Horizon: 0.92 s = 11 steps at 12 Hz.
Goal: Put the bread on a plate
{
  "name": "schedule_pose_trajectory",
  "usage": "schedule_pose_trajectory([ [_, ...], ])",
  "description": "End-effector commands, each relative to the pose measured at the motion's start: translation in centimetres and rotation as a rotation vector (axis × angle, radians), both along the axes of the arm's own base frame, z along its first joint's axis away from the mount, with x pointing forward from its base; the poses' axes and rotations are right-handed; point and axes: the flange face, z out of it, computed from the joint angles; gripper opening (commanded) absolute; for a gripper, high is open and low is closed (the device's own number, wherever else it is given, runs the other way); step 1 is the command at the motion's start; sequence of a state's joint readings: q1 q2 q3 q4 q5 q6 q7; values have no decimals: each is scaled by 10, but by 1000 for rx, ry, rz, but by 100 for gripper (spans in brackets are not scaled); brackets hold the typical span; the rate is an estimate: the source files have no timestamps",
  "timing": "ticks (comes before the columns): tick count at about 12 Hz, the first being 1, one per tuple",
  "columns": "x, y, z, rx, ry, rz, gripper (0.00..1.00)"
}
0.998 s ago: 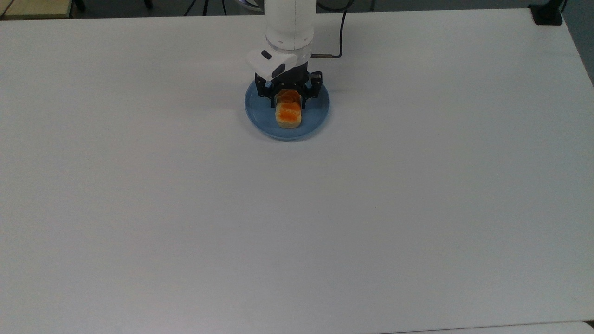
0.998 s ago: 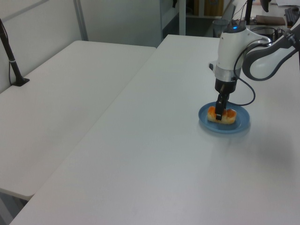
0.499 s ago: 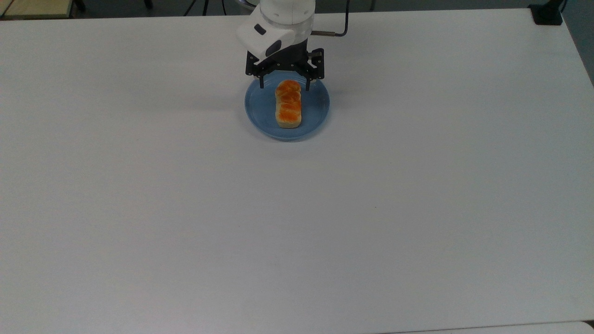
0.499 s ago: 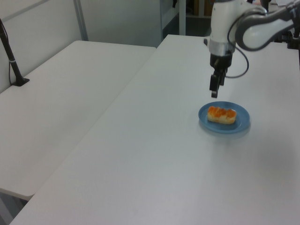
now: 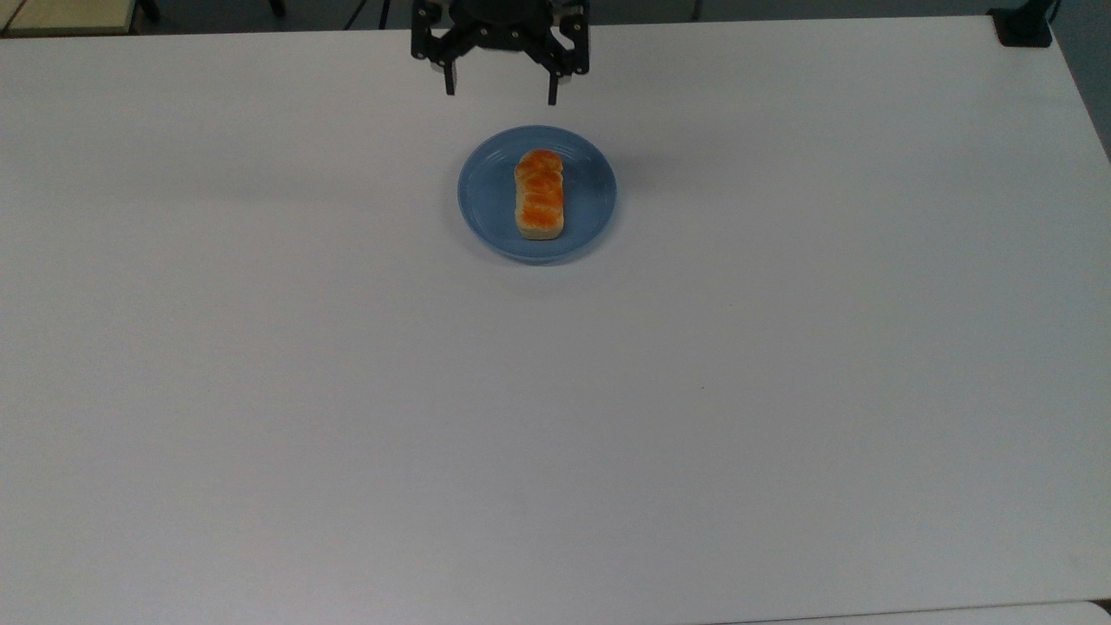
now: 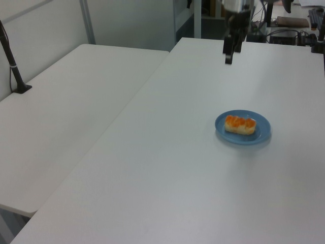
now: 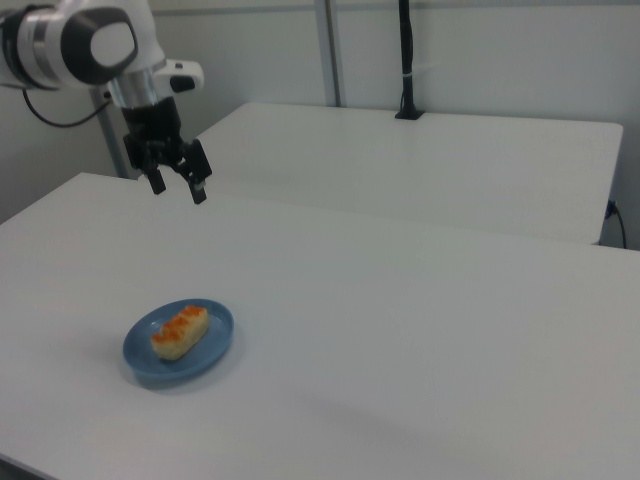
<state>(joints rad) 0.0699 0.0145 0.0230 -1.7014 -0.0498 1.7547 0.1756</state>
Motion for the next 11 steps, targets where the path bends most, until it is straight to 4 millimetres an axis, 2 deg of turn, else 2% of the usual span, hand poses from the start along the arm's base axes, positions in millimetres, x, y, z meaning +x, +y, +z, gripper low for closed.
schedule_pose_trajectory([
  [1,-7,-12,36,4,33,14,100],
  [3,-13,-24,50,10,30,10,100],
  [5,-13,-25,54,12,21,9,100],
  [11,-13,-25,55,12,21,16,100],
])
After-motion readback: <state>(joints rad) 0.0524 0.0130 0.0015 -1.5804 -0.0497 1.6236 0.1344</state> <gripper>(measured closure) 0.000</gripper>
